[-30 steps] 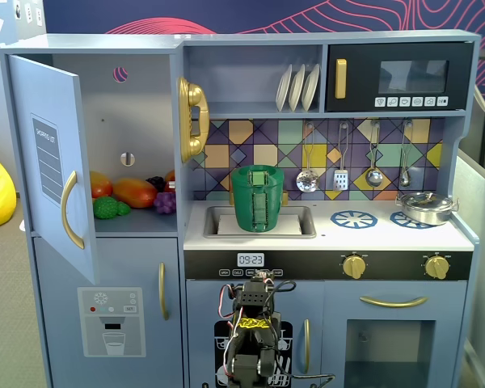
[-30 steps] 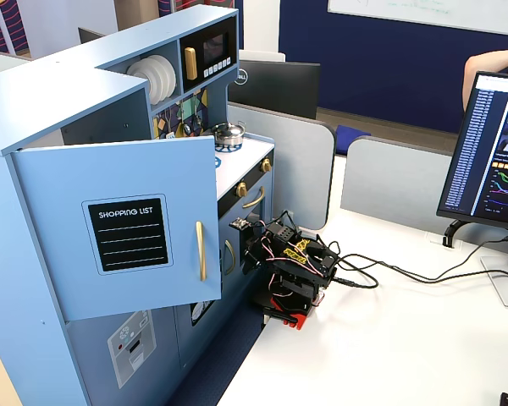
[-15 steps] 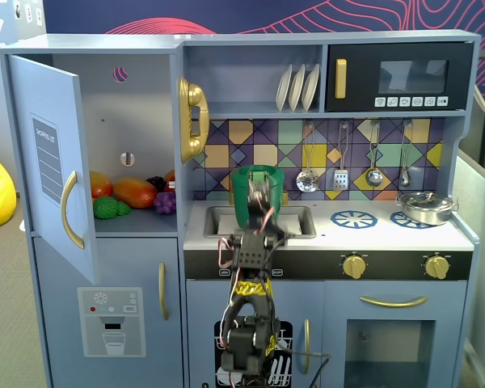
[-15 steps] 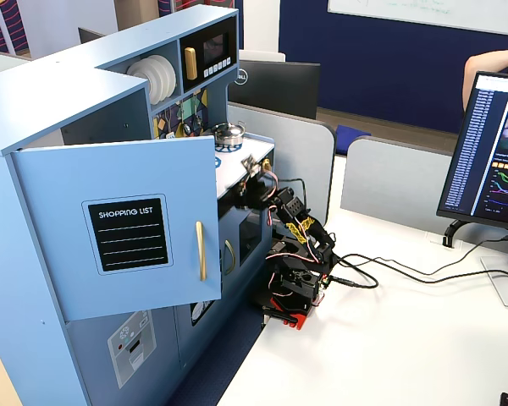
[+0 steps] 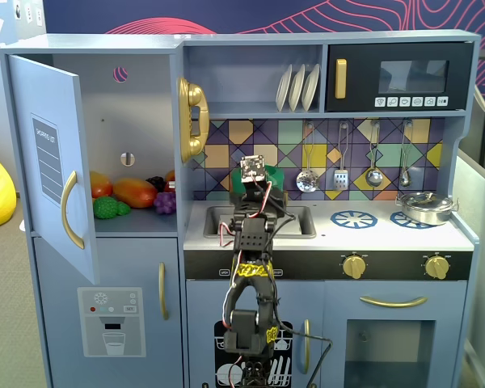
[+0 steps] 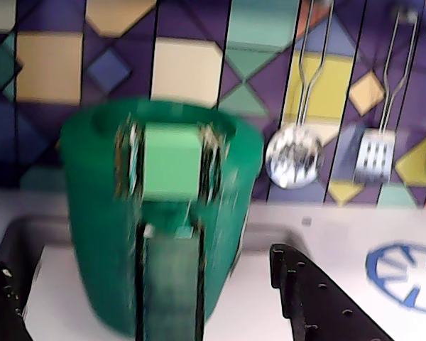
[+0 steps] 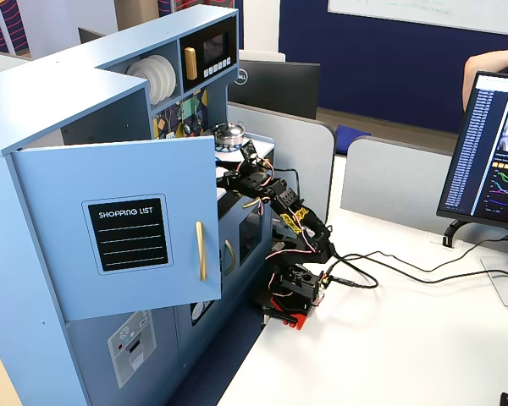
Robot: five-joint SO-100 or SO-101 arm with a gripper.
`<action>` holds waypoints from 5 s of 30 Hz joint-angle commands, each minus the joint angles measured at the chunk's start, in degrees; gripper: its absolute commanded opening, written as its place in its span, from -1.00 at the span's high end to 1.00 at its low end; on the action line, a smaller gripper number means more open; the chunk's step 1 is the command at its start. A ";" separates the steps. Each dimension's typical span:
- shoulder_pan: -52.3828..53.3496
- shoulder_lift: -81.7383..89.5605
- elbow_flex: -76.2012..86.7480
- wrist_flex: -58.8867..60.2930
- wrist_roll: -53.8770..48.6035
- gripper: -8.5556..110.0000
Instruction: Take off the lid from the green recipient and place it on the counter
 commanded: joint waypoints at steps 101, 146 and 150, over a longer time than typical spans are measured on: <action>27.33 -28.74 7.56 -28.04 -0.79 0.53; -9.40 22.59 54.93 36.47 16.87 0.86; -9.58 23.38 55.02 41.66 15.64 0.86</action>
